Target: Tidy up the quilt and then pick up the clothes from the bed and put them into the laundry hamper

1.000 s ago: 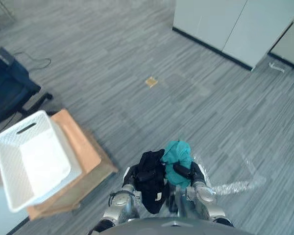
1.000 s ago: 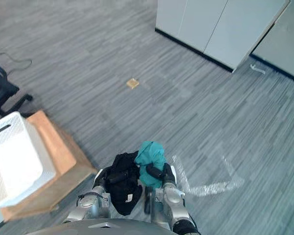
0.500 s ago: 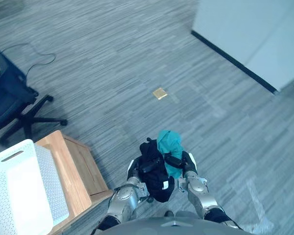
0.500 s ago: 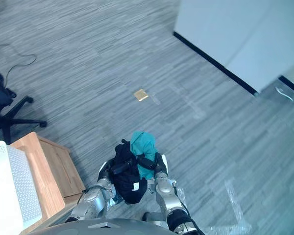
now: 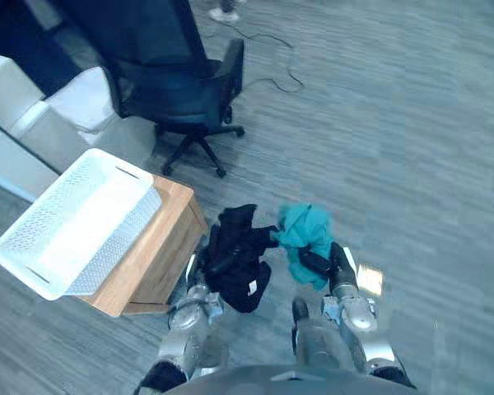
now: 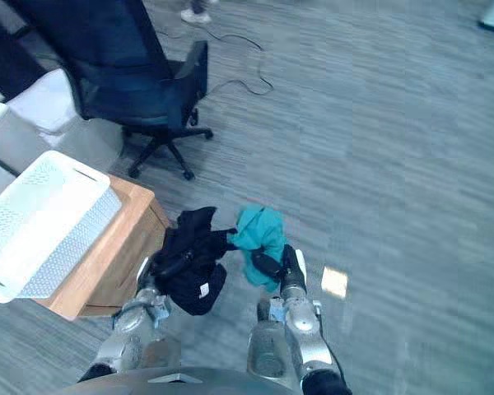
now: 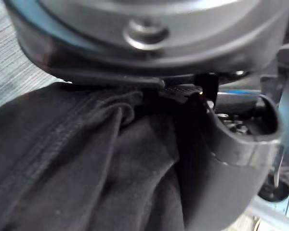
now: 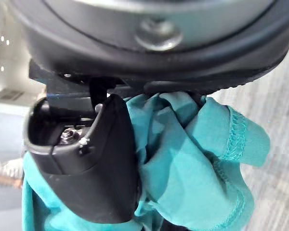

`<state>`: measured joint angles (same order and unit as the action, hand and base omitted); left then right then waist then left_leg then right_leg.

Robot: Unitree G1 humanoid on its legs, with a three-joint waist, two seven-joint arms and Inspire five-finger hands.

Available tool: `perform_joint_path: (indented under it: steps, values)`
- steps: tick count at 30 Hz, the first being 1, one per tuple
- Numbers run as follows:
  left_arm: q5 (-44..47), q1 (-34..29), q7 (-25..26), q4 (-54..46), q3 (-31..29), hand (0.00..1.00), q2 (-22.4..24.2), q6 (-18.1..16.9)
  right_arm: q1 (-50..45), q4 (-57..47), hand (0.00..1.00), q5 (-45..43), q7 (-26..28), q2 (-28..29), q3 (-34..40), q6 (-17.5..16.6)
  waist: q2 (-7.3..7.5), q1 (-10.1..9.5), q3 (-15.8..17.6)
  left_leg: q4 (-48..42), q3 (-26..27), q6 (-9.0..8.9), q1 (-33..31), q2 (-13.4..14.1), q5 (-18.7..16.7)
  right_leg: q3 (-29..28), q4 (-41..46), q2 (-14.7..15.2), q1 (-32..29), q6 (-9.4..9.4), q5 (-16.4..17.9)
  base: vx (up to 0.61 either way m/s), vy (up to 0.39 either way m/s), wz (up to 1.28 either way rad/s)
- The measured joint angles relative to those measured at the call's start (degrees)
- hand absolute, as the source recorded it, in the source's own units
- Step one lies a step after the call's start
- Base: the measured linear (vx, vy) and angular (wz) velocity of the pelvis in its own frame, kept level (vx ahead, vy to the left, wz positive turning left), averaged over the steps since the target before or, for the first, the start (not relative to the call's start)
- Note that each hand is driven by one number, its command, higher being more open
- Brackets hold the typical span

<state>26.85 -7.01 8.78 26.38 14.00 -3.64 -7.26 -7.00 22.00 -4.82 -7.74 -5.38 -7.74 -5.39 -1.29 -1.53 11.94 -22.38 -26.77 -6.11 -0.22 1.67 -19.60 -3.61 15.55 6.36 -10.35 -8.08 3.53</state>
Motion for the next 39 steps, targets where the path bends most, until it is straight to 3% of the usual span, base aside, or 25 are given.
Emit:
perform_joint_path:
  steps: [1, 4, 6, 7, 9, 10, 11, 12, 13, 15, 16, 18, 19, 21, 23, 26, 28, 30, 32, 33, 34, 35, 36, 38, 39]
  values:
    - [-0.03, -0.82, -0.13, -0.54, 0.33, 0.0, -0.07, -0.29, -0.56, -0.55, 0.0, 0.0, -0.01, 0.46, -0.05, -0.08, -0.1, 0.09, -0.08, 0.12, 0.27, 0.79, 0.11, 0.18, 0.55, 1.44, 1.39, -0.59, 0.7, 0.98, 1.23, 0.31, -0.367, 1.26]
    - [-0.06, -4.56, -0.51, -2.26, -0.84, 0.0, 1.27, -1.02, -1.08, -2.68, 0.0, 0.05, 0.07, 1.25, -2.46, -0.23, -0.08, -1.34, -0.56, -0.76, -3.37, 0.63, 0.01, 2.92, 2.11, 7.48, 4.07, -2.15, 3.68, 3.78, 5.96, 0.27, -0.387, 1.21]
    - [-0.05, -6.56, -0.61, -2.7, -3.38, 0.0, 3.41, -1.06, -1.58, -5.82, 0.0, 0.07, 0.1, 1.28, -4.81, -0.23, -0.84, -1.26, -0.6, -9.65, -1.35, -0.41, -5.1, 3.33, 2.98, 13.5, -0.16, -3.1, 8.16, 4.5, 6.58, 0.21, -0.244, 1.39]
    - [0.1, -8.49, -0.6, -4.41, -5.08, 0.0, 4.66, -1.06, -2.23, -8.73, 0.0, 0.0, 0.03, 1.28, -6.72, -0.34, -1.92, -1.7, -0.06, -19.89, 8.13, -0.43, -10.86, 6.48, 5.46, 18.11, -3.95, -5.06, 13.32, 5.46, 6.35, 0.16, -0.164, 1.35]
    - [0.19, -9.84, -0.62, -4.79, -6.08, 0.0, 4.74, -1.21, -2.04, -9.09, 0.0, -0.06, -0.04, 1.63, -7.66, -0.65, -1.84, -2.95, 0.03, -24.58, 17.11, -0.32, -13.23, 10.46, 8.14, 19.79, -6.48, -6.03, 16.91, 6.09, 6.42, 0.12, -0.112, 0.99]
    - [0.53, -10.6, -0.59, -4.79, -7.07, 0.0, 4.08, -1.22, -1.62, -9.1, 0.0, -0.04, -0.02, 2.53, -7.88, -1.24, -1.21, -3.88, -0.09, -26.57, 26.17, 0.32, -14.73, 14.03, 8.98, 22.63, -8.86, -5.68, 19.88, 6.59, 6.71, 0.17, -0.095, 1.06]
    - [0.5, -10.54, -0.66, -4.81, -7.37, 0.0, 4.01, -1.21, -0.88, -9.13, 0.0, -0.06, -0.08, 2.93, -7.15, -1.51, -1.21, -4.17, -0.1, -25.77, 32.11, 0.61, -15.63, 15.55, 6.68, 24.49, -9.98, -5.2, 20.9, 6.75, 6.8, 0.14, -0.067, 0.97]
    - [0.5, -10.46, -0.69, -4.82, -7.44, 0.0, 4.05, -1.21, -0.63, -9.12, 0.0, -0.05, -0.08, 2.98, -6.88, -1.51, -1.27, -4.24, -0.04, -25.36, 33.51, 0.62, -15.82, 15.64, 6.0, 24.78, -10.28, -5.05, 21.06, 6.75, 6.8, 0.16, 0.014, 0.96]
    - [0.5, -10.36, -0.74, -4.85, -7.7, 0.0, 4.45, -1.21, 0.28, -9.12, 0.0, -0.06, -0.11, 2.97, -5.37, -1.49, -1.23, -4.53, -0.01, -21.27, 39.26, 0.49, -17.08, 14.42, 3.34, 27.18, -11.25, -3.81, 21.53, 6.66, 6.82, 0.11, 0.055, 0.72]
    - [0.39, -10.44, -0.8, -4.91, -7.73, 0.0, 4.58, -1.2, 0.97, -9.1, 0.0, -0.07, -0.15, 2.88, -3.17, -1.47, -1.2, -4.54, 0.01, -12.76, 45.83, 1.45, -17.27, 11.35, 3.72, 29.45, -11.21, -1.6, 22.31, 5.33, 7.31, 0.18, 0.128, 0.84]
    - [0.2, -10.68, -0.8, -5.0, -7.78, 0.0, 4.83, -1.2, 1.07, -8.96, 0.0, -0.08, -0.27, 2.85, -1.44, -1.47, -1.4, -4.45, -0.12, -7.19, 49.29, 7.55, -16.42, 9.51, 8.77, 30.15, -10.6, -0.56, 23.23, 3.81, 8.06, 0.21, 0.168, 0.65]
    - [0.28, -11.04, -0.72, -5.66, -8.09, 0.0, 4.6, -1.2, 1.18, -8.6, 0.0, -0.08, -0.85, 2.98, -0.33, -1.17, 1.35, -4.47, -0.38, -5.06, 51.79, 9.42, -14.88, 6.56, 9.71, 29.72, -9.87, 1.87, 23.45, 2.98, 8.51, 0.26, 0.177, 0.54]
    - [0.87, -11.5, -0.76, -7.1, -8.03, 0.0, 4.14, -1.2, 1.18, -8.76, 0.0, -0.05, -1.11, 3.04, 0.38, -1.17, 2.43, -4.29, -0.56, -3.19, 51.99, 10.72, -14.1, 4.64, 9.63, 28.84, -9.48, 2.99, 23.7, 2.66, 7.86, 0.34, 0.233, 0.66]
    - [1.84, -11.52, -0.78, -8.55, -7.93, 0.0, 3.71, -1.18, 1.06, -8.75, 0.0, -0.03, -1.31, 3.46, 1.33, -0.89, 3.42, -4.49, -0.63, 0.21, 51.47, 11.0, -10.97, 2.06, 9.53, 27.56, -8.22, 4.36, 25.19, 1.77, 5.82, 0.29, 0.216, 0.47]
    - [1.8, -12.03, -1.32, -8.75, -7.82, 0.0, 3.22, -1.17, 0.99, -8.75, 0.0, 0.0, -1.3, 4.15, 2.86, -0.76, 3.11, -3.74, -0.87, 4.65, 49.66, 10.99, -6.28, 0.02, 9.52, 26.85, 4.79, 7.04, 22.38, 1.18, 4.8, 0.27, 0.203, 0.5]
    - [1.75, -12.32, -1.97, -9.2, -6.54, 0.0, 1.37, -1.08, 0.78, -8.76, 0.0, 0.07, -1.3, 4.76, 3.98, -0.75, 4.22, -0.65, -1.73, 8.92, 44.57, 11.32, -2.45, -2.12, 9.7, 20.3, 32.66, 11.1, 9.71, 2.29, -1.09, 0.22, 0.095, 0.77]
    - [1.72, -11.91, -2.02, -9.22, -6.01, 0.0, 0.2, -0.41, 0.35, -8.77, 0.0, 0.08, -1.26, 5.13, 4.66, -0.74, 4.27, 1.17, -1.74, 9.84, 41.11, 11.14, -0.71, -2.18, 9.92, 17.38, 39.78, 10.19, 3.92, 2.29, 4.82, 0.28, 0.017, 0.99]
    - [1.69, -11.83, -2.17, -9.2, -5.82, 0.0, 0.06, -0.16, -1.16, -9.51, 0.0, 0.07, -1.35, 5.52, 5.15, -0.74, 3.76, 1.83, -1.6, 11.38, 38.12, 10.4, 1.49, -2.34, 10.26, 17.25, 33.11, 9.28, 0.8, 2.23, 9.05, 0.26, -0.023, 0.8]
    - [1.71, -10.65, -2.58, -9.04, -5.23, 0.0, -0.65, -0.16, -2.21, -11.12, 0.0, 0.05, -1.39, 5.53, 5.18, -0.73, 4.64, 1.93, -2.14, 11.81, 35.27, 8.53, 1.68, -2.62, 9.92, 14.93, 18.18, 7.48, -1.57, 2.42, 10.3, 0.23, -0.144, 0.79]
    - [1.71, -10.38, -2.79, -9.04, -4.76, 0.0, -1.23, -0.17, -2.67, -12.28, 0.0, 0.04, -1.41, 5.68, 5.27, -0.65, 4.89, 2.01, -2.31, 11.53, 34.67, 7.04, 1.76, -2.93, 9.56, 11.75, 8.0, 6.27, -1.52, 1.05, 8.19, 0.2, -0.184, 0.69]
    - [1.71, -10.47, -2.88, -9.09, -4.57, 0.0, -1.52, -0.17, -3.15, -13.27, 0.0, 0.03, -1.5, 5.76, 5.28, -0.54, 5.42, 2.06, -2.61, 11.29, 34.77, 6.44, 1.84, -3.39, 9.2, 10.37, 3.11, 6.04, -1.3, 1.09, 4.73, 0.21, -0.223, 0.62]
    - [1.74, -10.24, -3.05, -8.19, -4.7, 0.0, -1.57, 0.04, -3.59, -15.02, 0.0, -0.02, -1.61, 5.08, 5.29, -0.46, 5.23, 2.08, -2.72, 10.37, 34.83, 5.16, 2.33, -3.71, 7.54, 8.78, -0.03, 6.29, -0.56, -0.31, -2.29, 0.22, -0.201, 0.25]
    - [1.74, -11.48, -3.0, -8.62, -4.9, 0.0, -0.07, 0.34, -3.26, -16.33, 0.0, -0.03, -1.75, 3.35, 5.19, 0.04, 3.51, 1.6, -3.38, 9.91, 36.07, 4.15, 2.67, -1.44, 7.12, 9.0, -2.95, 4.46, 1.56, 0.32, -3.14, 0.23, -0.19, 0.07]
    - [1.74, -12.97, -3.41, -8.99, -5.06, 0.0, 1.21, 0.19, -3.45, -20.47, 0.0, -0.01, -1.95, 1.96, 4.9, 0.08, 1.85, 1.71, -4.23, 10.48, 37.92, 3.42, 3.53, 0.74, 6.61, 9.89, -6.85, 2.43, 4.25, 0.94, -4.25, 0.18, -0.107, -0.13]
    - [1.76, -13.18, -3.92, -8.94, -4.92, 0.0, 1.56, 0.21, -3.04, -23.62, 0.0, -0.1, -2.13, 1.03, 5.01, 0.04, 1.79, 1.71, -4.28, 11.58, 38.36, 3.42, 4.66, 1.45, 6.63, 9.9, -8.79, 1.43, 5.61, 1.3, -4.9, 0.13, -0.074, -0.08]
